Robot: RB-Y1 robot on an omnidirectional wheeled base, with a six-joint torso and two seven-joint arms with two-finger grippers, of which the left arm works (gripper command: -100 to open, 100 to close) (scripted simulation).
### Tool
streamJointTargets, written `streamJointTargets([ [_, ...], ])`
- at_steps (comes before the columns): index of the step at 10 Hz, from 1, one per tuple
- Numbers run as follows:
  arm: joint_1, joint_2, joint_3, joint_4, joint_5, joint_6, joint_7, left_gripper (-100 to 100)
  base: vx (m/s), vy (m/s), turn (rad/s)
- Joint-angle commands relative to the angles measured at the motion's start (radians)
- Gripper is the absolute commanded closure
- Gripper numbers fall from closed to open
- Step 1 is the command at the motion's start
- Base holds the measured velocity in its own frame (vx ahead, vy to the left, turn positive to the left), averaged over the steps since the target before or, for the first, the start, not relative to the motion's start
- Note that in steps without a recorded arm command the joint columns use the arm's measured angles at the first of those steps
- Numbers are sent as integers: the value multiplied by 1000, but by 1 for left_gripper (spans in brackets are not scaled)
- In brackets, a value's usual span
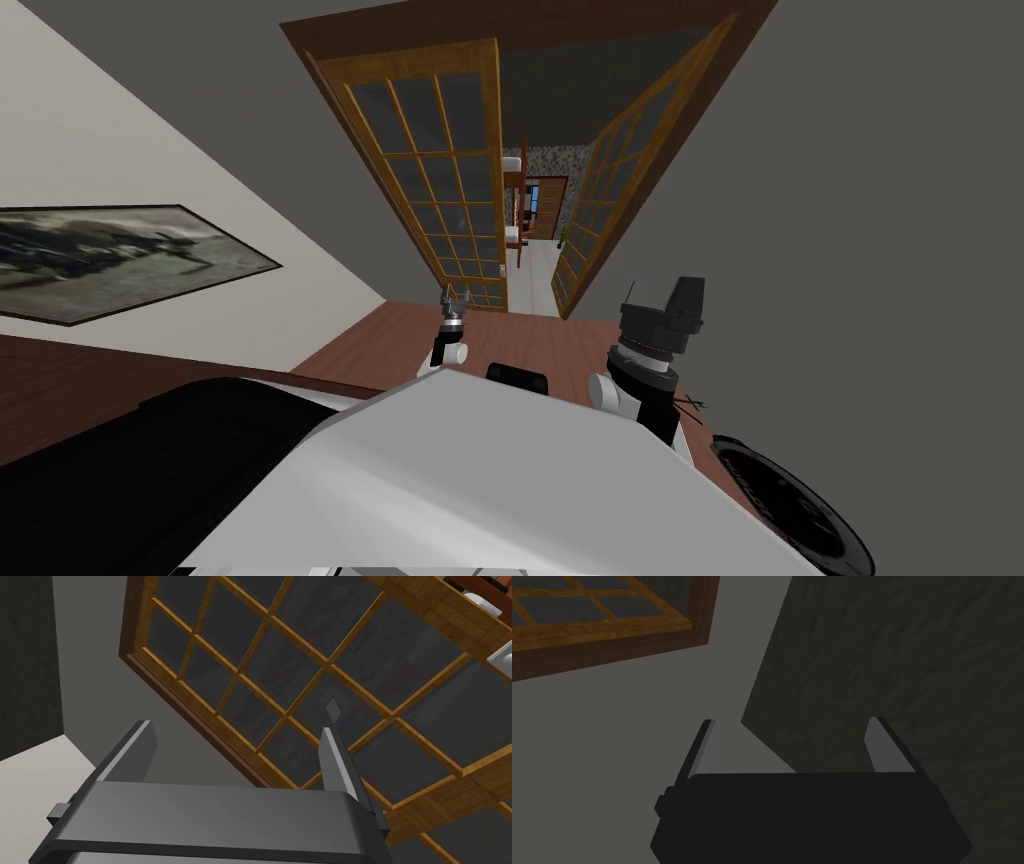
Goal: Push the door open
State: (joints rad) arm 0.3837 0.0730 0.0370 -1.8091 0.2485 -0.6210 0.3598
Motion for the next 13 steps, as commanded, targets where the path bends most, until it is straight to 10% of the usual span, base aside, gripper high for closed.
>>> streamJointTargets([
  [1, -14, 3, 0, 42, 18, -16, 30, -100, 82, 41, -124],
  [13, -116, 8, -3, 336, 157, -111, 242, -100, 86, 55, -132],
])
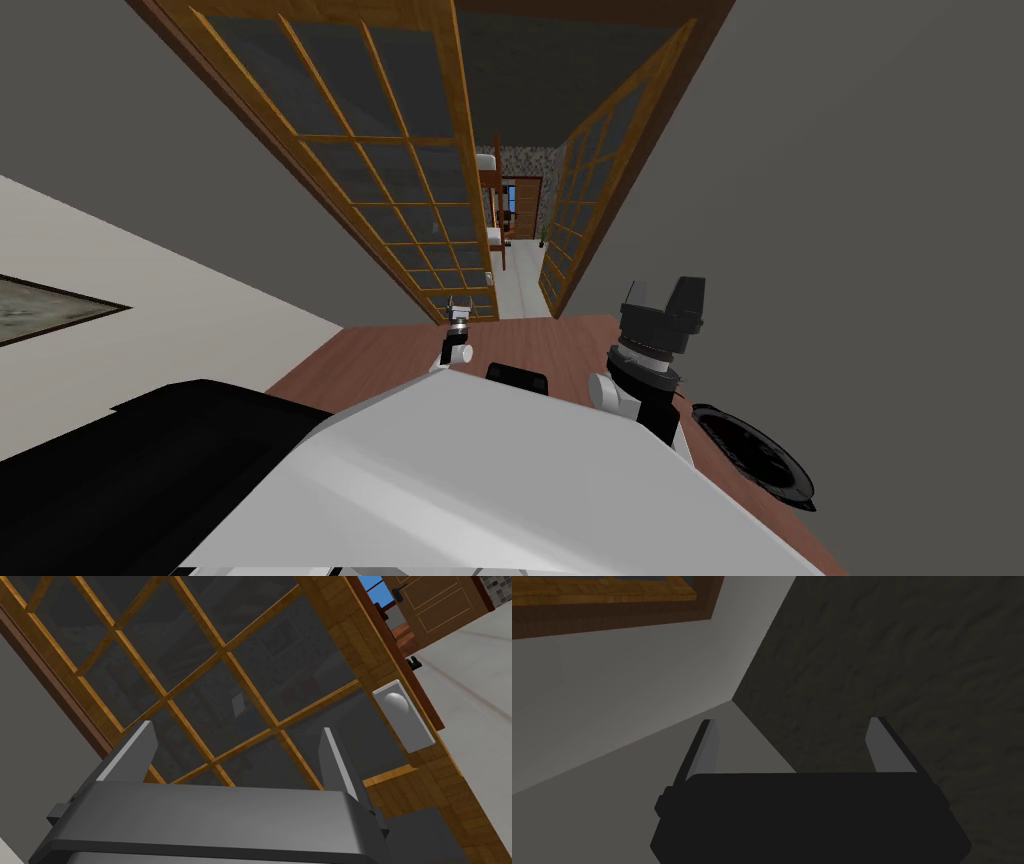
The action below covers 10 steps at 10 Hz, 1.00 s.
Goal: Push the door open
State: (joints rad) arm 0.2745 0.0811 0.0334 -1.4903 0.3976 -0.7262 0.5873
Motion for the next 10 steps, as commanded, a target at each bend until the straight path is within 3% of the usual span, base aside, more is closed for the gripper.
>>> streamJointTargets([
  [1, -15, -1, 0, 42, 20, -14, 32, -100, 87, 61, -130],
  [10, -89, -21, -2, 255, 120, -83, 185, -100, 74, 69, -127],
])
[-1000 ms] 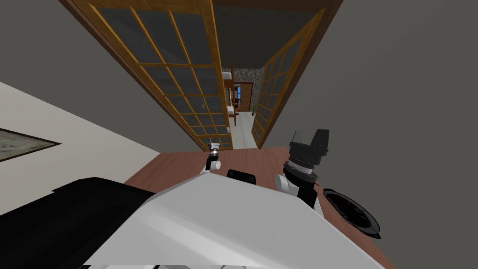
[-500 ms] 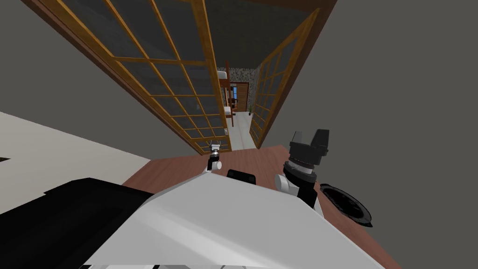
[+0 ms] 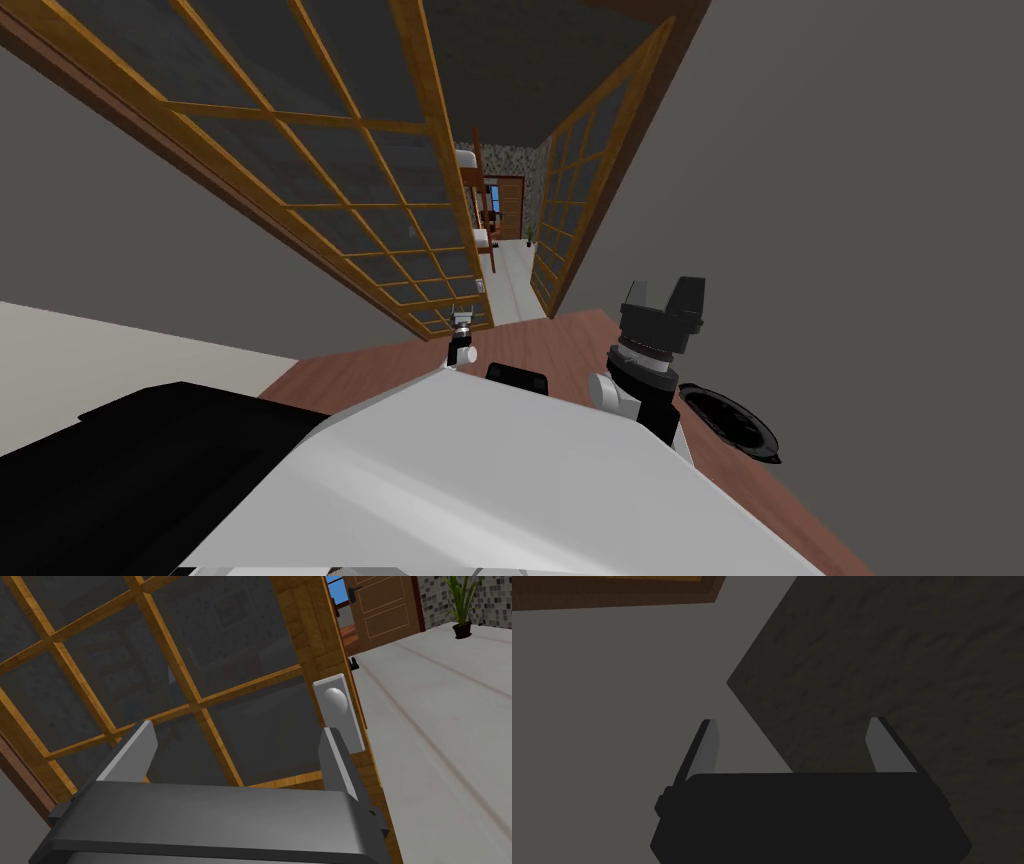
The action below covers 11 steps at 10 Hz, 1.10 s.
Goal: Push the door open
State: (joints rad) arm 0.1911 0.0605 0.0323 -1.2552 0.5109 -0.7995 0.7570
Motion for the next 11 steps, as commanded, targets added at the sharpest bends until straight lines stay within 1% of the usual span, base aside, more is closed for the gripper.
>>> streamJointTargets([
  [1, -13, -3, -1, 42, 17, -17, 31, -100, 71, 55, -120],
  [5, -42, -18, -2, 127, 57, -44, 92, -100, 76, 61, -110],
  [6, -56, -26, -2, 168, 76, -57, 121, -100, 101, 87, -189],
  [7, -63, -31, -2, 186, 85, -63, 135, -100, 93, 128, -154],
  [9, -87, -49, -3, 257, 118, -86, 185, -100, 99, 124, -167],
  [10, -93, -53, -3, 272, 126, -91, 196, -100, 92, 103, -159],
  [11, -102, -63, -3, 300, 139, -100, 217, -100, 71, 90, -97],
])
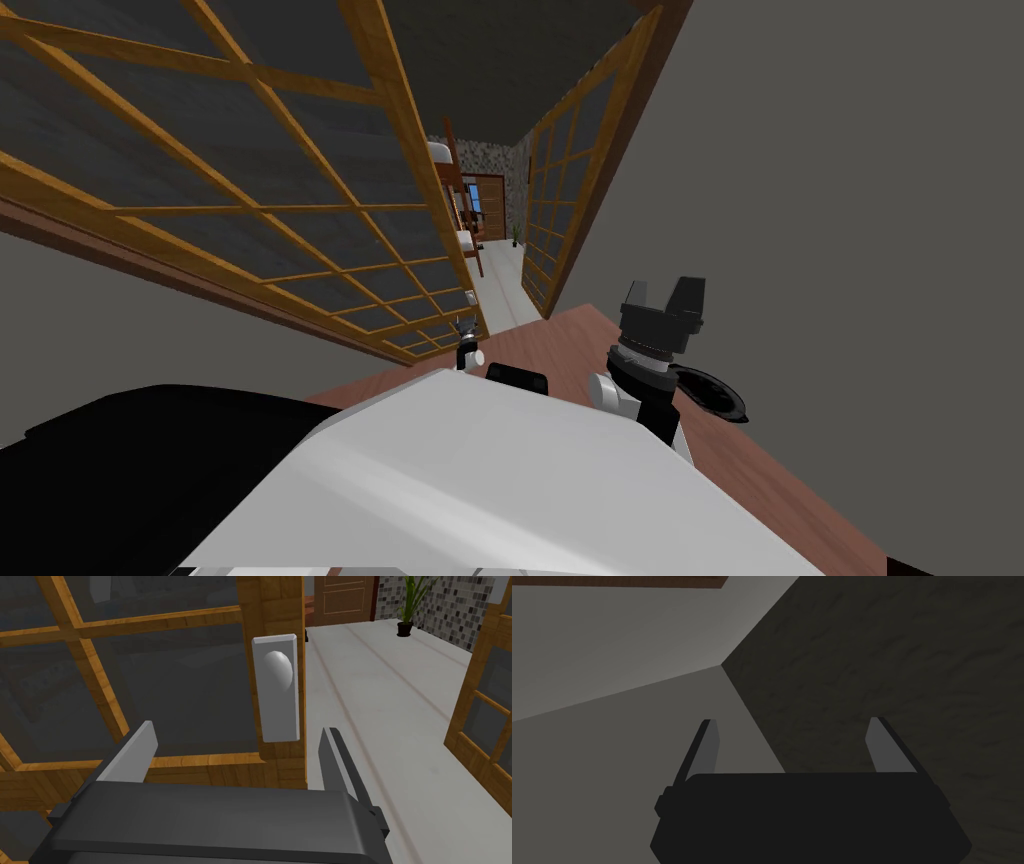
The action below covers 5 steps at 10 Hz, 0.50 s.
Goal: Push the door open
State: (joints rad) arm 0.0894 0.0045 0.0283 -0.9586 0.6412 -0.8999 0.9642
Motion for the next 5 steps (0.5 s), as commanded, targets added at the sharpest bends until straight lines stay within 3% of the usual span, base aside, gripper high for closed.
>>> streamJointTargets([
  [1, -10, -16, 0, 32, 22, -9, 30, -100, 77, 102, -145],
  [4, -31, -40, 0, 91, 50, -28, 72, -100, 60, 74, -111],
  [5, -32, -29, 1, 87, 43, -25, 64, -100, 28, 27, -29],
])
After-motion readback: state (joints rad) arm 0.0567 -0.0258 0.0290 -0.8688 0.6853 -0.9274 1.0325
